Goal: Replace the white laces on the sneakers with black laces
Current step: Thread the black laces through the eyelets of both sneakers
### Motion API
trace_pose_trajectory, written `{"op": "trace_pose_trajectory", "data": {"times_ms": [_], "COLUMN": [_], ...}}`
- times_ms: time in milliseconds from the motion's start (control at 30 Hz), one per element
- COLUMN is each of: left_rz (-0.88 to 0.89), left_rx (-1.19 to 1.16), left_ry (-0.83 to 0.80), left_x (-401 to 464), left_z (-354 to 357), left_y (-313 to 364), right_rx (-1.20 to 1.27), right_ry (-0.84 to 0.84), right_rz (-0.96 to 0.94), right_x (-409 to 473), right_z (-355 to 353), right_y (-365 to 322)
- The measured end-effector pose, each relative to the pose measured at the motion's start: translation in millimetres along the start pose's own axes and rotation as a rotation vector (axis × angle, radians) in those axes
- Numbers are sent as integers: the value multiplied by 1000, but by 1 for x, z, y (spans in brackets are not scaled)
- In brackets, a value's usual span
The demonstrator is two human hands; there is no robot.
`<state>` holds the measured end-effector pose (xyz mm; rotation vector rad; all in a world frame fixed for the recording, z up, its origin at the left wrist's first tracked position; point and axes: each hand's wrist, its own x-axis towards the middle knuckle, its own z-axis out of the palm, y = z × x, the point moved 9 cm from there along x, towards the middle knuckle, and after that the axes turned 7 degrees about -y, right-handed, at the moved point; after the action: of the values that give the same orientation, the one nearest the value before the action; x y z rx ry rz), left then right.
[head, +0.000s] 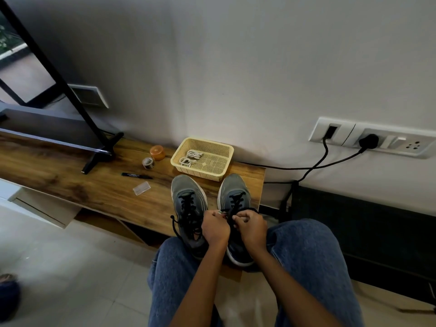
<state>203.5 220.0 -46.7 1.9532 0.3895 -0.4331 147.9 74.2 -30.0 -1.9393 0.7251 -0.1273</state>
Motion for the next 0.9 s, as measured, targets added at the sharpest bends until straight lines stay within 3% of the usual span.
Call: {"op": "trace_pose_trajectory", "data": {"times_ms": [400, 600, 667, 767, 900], "left_rz": [65, 25, 11, 26, 265], "left_rx": [-575, -707, -782, -559, 15], "left_ry": [215, 536, 565, 556, 459], "left_x": [9, 19, 19, 10, -27], "left_z": [-64, -143, -155, -154, -119], "left_y": [13, -1, -8, -5, 38], "right_rx": [1, 3, -11, -23, -50], "right_ry": [27, 21, 21, 12, -6], "right_rz": [6, 5, 0, -2, -43], "right_x": [-2, -3, -3, -3, -5], "right_z": [-1, -2, -2, -2, -3], "right_y": [1, 1, -1, -2, -3]}}
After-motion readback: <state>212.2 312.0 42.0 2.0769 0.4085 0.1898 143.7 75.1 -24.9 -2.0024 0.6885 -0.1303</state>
